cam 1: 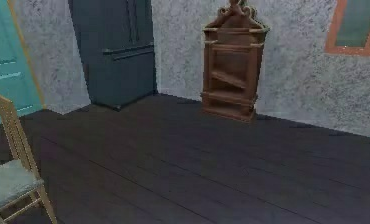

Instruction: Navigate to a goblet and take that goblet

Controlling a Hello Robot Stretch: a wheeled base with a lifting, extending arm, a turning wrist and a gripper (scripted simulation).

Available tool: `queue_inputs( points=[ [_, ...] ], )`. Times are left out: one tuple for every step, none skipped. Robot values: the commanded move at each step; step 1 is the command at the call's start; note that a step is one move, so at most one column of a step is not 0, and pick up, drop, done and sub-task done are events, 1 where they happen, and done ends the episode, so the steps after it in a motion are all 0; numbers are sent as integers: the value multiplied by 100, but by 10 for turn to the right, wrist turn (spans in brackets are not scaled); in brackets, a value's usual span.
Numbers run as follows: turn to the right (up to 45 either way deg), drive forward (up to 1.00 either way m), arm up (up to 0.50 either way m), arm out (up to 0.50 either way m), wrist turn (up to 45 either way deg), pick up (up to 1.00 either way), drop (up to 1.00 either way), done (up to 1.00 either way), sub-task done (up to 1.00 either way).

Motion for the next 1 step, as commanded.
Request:
queue_inputs(
  points=[
    [150, 0, 0, 0, 0, 0, 0, 0, 0]
  ],
)
